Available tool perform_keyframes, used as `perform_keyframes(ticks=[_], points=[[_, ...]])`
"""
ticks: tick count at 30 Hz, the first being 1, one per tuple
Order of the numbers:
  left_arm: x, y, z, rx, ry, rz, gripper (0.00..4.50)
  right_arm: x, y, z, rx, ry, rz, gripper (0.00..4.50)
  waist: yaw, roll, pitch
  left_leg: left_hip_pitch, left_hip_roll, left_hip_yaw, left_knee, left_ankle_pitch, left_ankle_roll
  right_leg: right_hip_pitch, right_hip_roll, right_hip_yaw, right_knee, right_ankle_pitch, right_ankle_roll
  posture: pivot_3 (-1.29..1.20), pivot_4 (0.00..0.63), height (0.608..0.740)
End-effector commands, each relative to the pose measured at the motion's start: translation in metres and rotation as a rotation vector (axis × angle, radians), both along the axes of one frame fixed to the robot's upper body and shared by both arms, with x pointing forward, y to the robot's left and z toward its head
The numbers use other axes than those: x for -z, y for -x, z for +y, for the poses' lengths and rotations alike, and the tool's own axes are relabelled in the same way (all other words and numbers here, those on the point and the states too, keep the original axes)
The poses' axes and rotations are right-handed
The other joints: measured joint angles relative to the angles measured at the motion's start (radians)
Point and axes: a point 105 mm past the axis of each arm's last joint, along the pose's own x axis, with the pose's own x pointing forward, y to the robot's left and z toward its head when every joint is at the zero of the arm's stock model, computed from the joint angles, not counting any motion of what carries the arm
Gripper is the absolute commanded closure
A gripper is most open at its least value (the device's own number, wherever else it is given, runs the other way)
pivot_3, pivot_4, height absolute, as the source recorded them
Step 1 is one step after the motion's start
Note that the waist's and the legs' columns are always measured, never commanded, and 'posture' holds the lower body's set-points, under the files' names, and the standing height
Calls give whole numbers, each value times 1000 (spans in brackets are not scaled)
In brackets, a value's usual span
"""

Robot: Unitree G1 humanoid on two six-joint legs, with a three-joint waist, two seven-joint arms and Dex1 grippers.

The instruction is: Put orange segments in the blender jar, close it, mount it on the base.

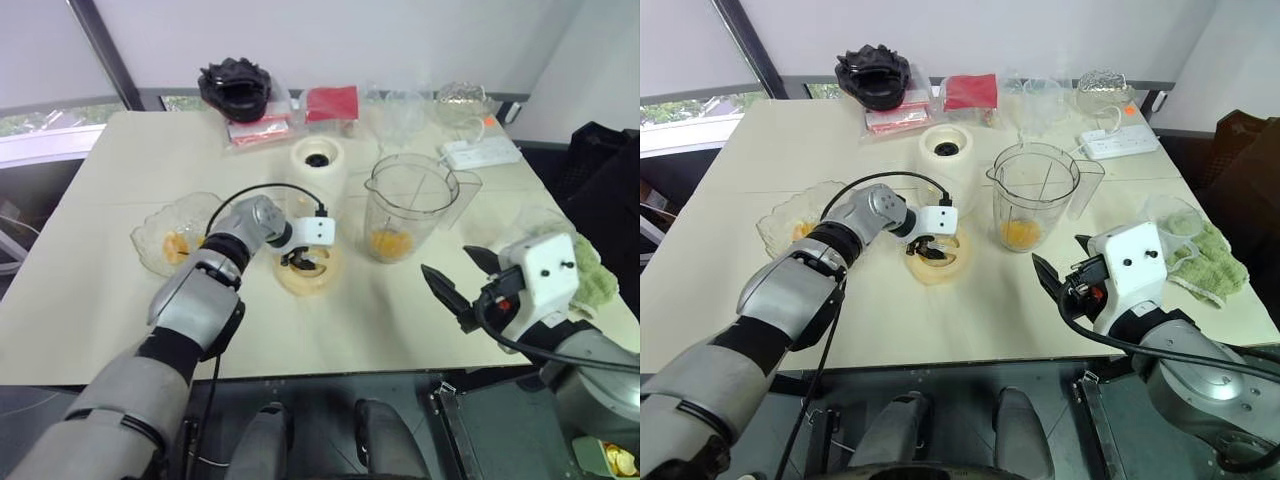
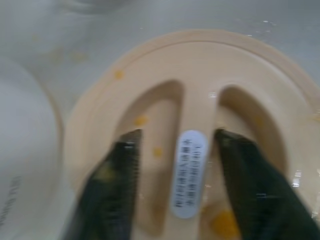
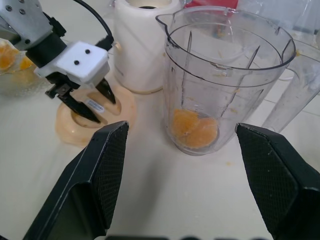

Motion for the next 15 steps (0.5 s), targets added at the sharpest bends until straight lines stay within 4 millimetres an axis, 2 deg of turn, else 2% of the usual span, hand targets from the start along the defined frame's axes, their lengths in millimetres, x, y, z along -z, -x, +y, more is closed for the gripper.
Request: perform_keyframes(ticks=[1,2,9,13,15], points=[[8,-5,14,-76,-42,-13,3998,-14,2,2,-8,5,-65,953,0,1,-1,0,1,0,0,0,0,0,0,0,0,0,0,0,150,740],[8,-5,15,-80,-42,-14,4220,-14,1,1,-5,7,-66,953,0,0,-1,0,1,0,0,0,0,2,0,-1,-2,0,0,0,150,740],[0,-8,16,-115,24,3,4221,-15,-8,-4,1,7,-69,953,2,1,-1,0,2,0,0,0,0,3,0,-2,-6,1,-1,0,150,740],[-22,-11,11,-111,128,7,4221,-15,-20,-14,36,4,-75,953,6,0,0,-1,2,1,0,0,0,1,0,-2,-6,2,0,0,150,740],[-37,-11,9,-87,193,20,4221,-12,-29,-25,88,16,-81,953,4,-1,0,-2,2,1,0,0,0,-1,0,-2,-6,2,0,0,150,740]])
